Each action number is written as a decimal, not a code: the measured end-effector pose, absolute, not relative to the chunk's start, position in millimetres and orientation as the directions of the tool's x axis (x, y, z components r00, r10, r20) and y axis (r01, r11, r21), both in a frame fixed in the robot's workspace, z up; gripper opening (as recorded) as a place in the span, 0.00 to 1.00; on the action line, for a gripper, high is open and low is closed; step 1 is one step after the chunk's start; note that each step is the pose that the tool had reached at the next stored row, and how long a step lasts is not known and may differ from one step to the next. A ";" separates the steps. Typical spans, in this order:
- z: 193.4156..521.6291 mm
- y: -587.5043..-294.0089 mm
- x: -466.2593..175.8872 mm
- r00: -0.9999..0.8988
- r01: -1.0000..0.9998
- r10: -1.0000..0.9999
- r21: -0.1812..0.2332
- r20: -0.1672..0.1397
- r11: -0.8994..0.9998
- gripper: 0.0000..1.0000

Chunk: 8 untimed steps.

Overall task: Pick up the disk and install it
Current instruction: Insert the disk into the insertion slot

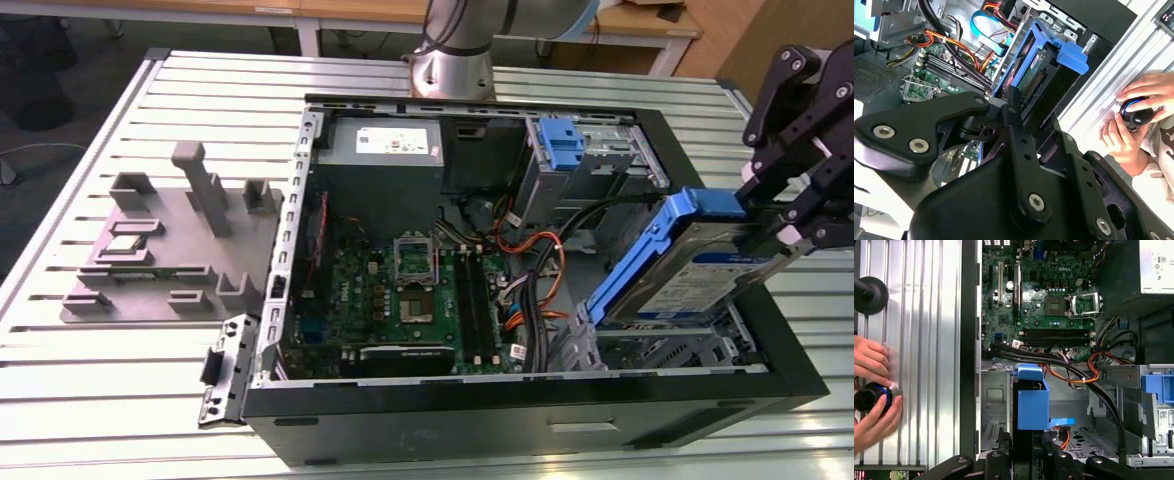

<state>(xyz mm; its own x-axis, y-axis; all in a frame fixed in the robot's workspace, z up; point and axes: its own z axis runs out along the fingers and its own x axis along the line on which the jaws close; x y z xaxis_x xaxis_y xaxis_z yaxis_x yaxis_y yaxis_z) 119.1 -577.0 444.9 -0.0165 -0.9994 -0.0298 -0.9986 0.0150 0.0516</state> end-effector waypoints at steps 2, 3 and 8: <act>442.1 -577.1 119.1 -0.017 -0.999 -0.999 0.052 -0.030 0.015 0.35; 440.4 -577.0 119.1 -0.017 -0.999 -0.999 0.051 -0.030 0.015 0.35; 431.5 -577.1 119.1 -0.017 -0.999 -0.999 0.051 -0.030 0.015 0.35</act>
